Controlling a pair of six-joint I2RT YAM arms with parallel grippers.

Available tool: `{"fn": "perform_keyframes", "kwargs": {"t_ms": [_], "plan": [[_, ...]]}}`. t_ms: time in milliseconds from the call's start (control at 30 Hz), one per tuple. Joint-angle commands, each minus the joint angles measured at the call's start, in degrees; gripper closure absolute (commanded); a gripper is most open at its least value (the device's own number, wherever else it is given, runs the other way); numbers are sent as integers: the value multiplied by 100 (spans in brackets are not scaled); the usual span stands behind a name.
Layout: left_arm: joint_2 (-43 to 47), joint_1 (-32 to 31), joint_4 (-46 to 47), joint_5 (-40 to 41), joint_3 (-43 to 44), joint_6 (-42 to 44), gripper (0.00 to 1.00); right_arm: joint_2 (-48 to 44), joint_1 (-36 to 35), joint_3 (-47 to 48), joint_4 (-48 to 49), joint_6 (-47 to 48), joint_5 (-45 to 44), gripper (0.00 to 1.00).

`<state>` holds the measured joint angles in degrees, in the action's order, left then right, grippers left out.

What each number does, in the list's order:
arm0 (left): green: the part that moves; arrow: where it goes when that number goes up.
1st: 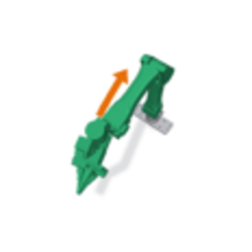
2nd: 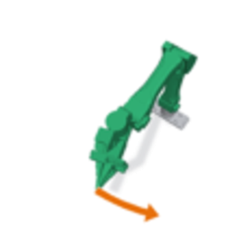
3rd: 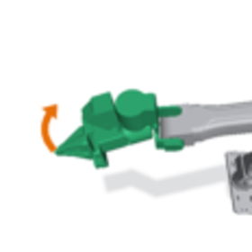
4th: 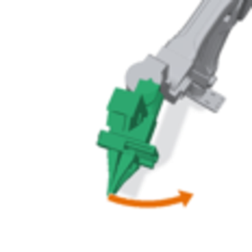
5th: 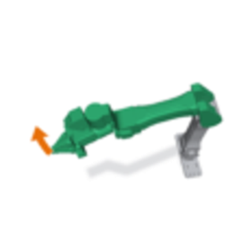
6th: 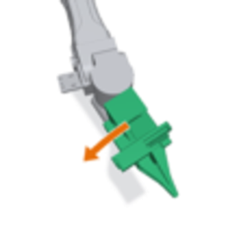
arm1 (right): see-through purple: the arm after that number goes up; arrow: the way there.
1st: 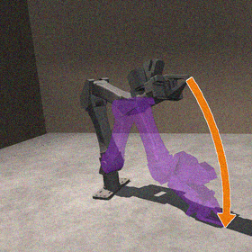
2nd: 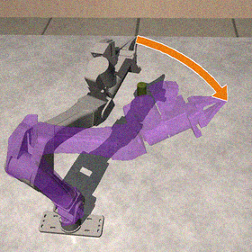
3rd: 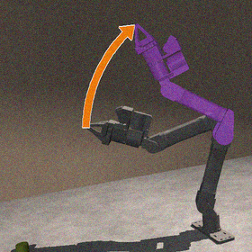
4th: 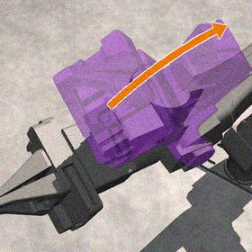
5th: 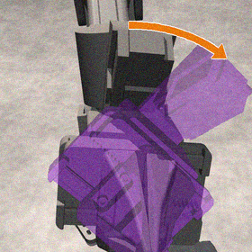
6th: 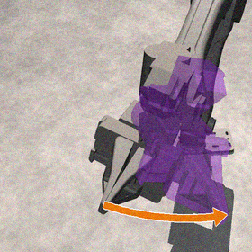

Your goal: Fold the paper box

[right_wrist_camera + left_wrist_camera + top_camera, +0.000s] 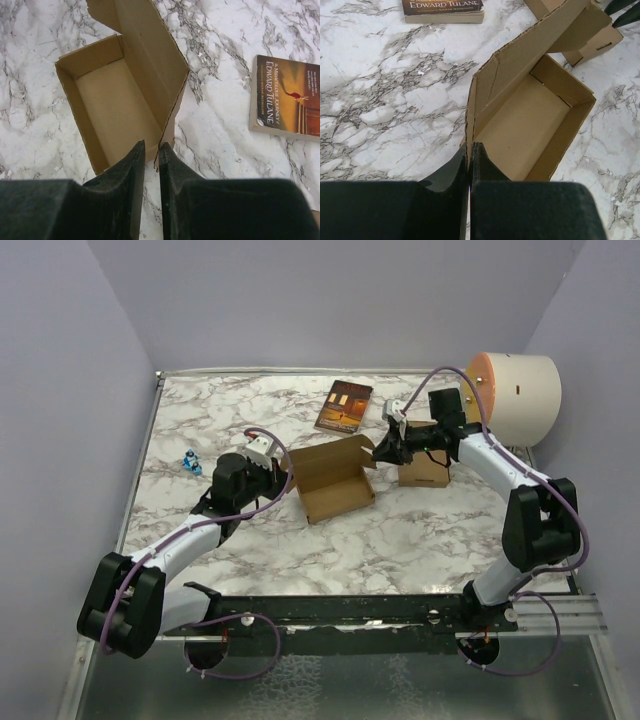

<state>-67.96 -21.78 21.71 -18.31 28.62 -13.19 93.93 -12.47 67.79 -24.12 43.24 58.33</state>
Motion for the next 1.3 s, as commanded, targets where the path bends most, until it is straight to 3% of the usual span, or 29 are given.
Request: {"fn": "perform_keyframes", "kwargs": {"t_ms": [0, 200, 433, 967, 1167, 1267], "plan": [[59, -28, 28, 53, 168, -60, 100, 137, -91, 216, -193, 122, -247, 85], [73, -28, 9, 56, 194, -56, 100, 143, -115, 238, -186, 91, -376, 87], [103, -36, -75, 99, 213, -29, 100, 37, -114, 393, -365, -123, -209, 76], [95, -38, -104, 83, 264, -50, 100, 233, -115, 372, -371, -290, -216, 84], [69, -37, -156, 103, 299, -41, 100, 187, -115, 457, -506, -314, -52, 69], [64, -41, -176, 112, 315, -35, 100, 172, -115, 484, -541, -323, -31, 67]]}}
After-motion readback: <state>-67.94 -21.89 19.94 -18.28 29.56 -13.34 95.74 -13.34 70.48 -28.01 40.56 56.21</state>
